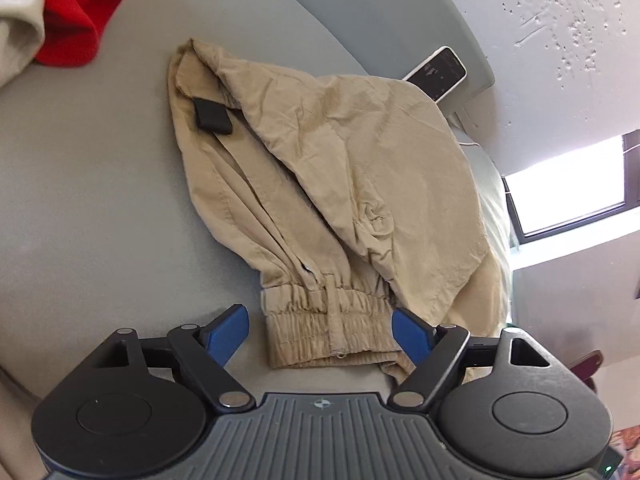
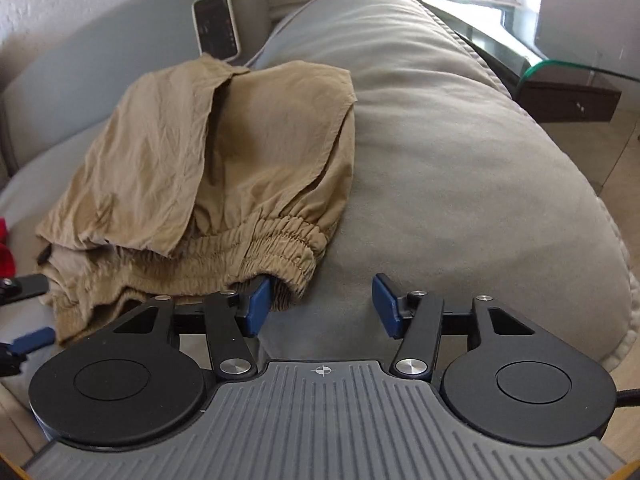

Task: Fold clothes
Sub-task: 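Grasp the other elastic cuff with the left gripper while the right gripper holds its cuff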

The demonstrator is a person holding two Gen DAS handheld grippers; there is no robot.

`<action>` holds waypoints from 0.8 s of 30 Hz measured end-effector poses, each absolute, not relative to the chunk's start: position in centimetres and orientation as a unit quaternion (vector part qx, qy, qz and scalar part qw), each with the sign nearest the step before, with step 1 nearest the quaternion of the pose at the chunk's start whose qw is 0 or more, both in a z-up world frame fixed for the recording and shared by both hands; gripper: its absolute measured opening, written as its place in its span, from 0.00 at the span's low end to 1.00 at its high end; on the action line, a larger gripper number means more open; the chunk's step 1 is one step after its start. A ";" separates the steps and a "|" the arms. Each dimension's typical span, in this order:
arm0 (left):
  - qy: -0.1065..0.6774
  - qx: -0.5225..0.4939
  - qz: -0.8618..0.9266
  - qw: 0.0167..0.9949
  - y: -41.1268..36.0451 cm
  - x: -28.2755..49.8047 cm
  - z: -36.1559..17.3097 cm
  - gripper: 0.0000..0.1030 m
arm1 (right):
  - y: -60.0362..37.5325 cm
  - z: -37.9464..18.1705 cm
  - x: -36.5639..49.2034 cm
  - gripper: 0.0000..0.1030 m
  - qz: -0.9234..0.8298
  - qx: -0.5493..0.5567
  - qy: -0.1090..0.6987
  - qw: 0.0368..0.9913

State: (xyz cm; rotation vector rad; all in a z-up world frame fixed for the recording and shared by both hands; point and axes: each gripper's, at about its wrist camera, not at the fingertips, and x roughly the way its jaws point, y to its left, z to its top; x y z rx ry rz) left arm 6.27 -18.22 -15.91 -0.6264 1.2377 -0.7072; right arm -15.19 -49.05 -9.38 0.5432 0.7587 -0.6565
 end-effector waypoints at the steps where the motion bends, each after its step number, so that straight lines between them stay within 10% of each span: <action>1: 0.561 -0.292 -0.315 0.707 -18.4 6.5 -16.3 0.75 | -49.4 -9.2 -16.0 0.59 -0.306 0.277 0.342 0.844; 24: 0.567 -0.232 -0.386 0.689 -21.8 10.1 -17.3 0.63 | -56.5 -13.5 -14.2 0.50 -0.211 0.529 0.281 0.772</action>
